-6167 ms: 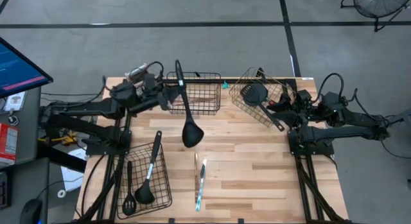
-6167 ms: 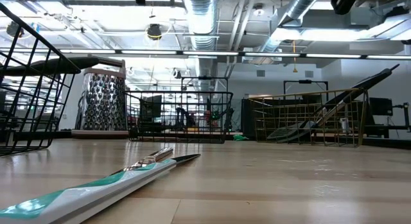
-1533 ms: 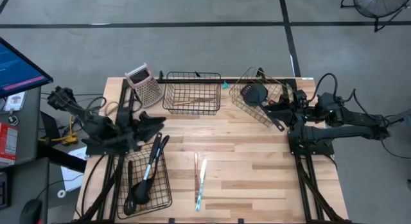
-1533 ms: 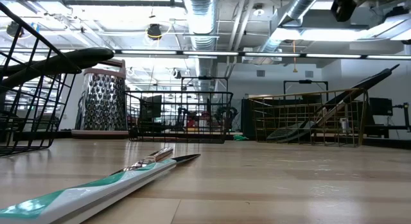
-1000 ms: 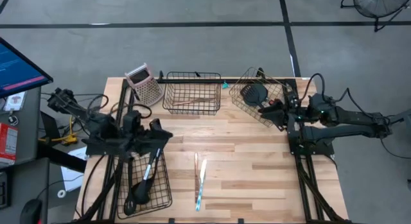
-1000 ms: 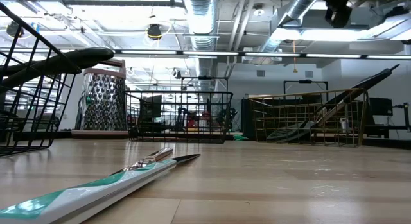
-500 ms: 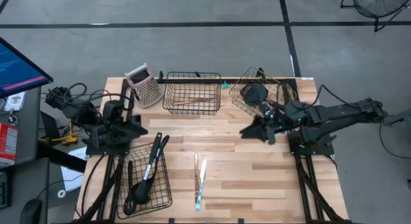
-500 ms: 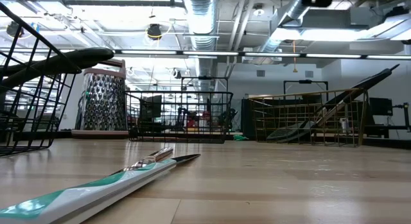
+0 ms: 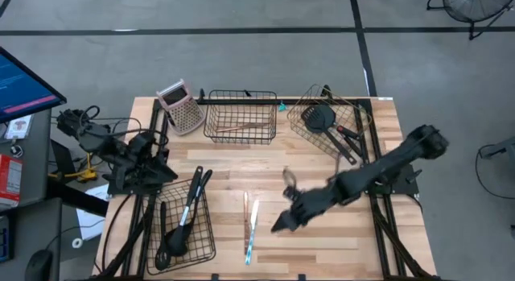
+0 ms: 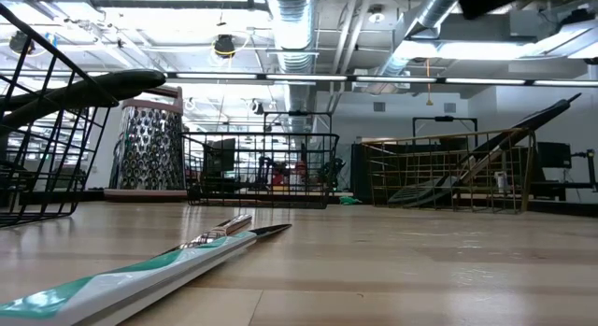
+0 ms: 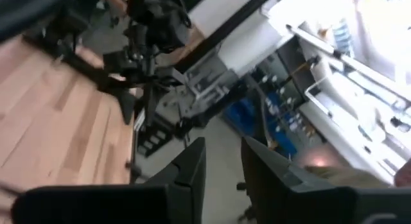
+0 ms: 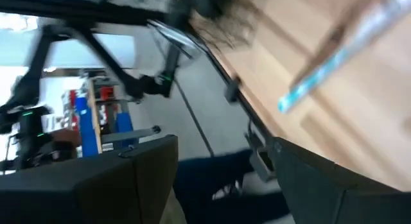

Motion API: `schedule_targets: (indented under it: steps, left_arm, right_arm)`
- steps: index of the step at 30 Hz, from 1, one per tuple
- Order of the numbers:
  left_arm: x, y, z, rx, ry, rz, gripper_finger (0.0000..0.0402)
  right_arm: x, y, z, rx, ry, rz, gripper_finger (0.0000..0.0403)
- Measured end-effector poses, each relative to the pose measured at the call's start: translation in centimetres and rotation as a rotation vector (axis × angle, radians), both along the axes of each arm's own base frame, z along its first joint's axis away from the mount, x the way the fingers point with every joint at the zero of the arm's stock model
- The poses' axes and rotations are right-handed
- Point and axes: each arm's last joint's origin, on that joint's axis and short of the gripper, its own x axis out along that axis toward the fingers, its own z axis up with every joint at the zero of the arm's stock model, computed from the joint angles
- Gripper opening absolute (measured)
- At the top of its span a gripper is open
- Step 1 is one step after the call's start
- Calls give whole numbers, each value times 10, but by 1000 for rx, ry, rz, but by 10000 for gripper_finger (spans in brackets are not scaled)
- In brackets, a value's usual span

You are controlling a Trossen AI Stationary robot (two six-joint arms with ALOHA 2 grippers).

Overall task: Pick & Place Kitchen Items
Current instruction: Put the blue knife into the top black wire basket

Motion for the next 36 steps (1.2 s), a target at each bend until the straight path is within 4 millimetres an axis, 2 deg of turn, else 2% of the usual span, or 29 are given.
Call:
schedule_targets:
  steps: [5, 11, 16, 23, 32, 36]
  left_arm:
    - [-10, 6, -12, 61, 106, -16, 61]
    - [-19, 12, -20, 138, 153, -29, 39]
    - [-22, 14, -22, 171, 151, -38, 25]
    - [-22, 14, -22, 174, 153, -48, 15]
    - [-22, 13, -23, 179, 160, -48, 11]
    - [-22, 13, -23, 181, 163, -48, 11]
  right_arm:
    - [23, 36, -35, 103, 181, -52, 244]
    - [51, 59, -66, 144, 338, -136, 244]
    - [73, 59, -84, 39, 499, -192, 244]
    - [101, 50, -86, -179, 665, -237, 244]
    - [139, 54, -89, -346, 651, -281, 244]
    - [150, 59, -105, -370, 680, -284, 244]
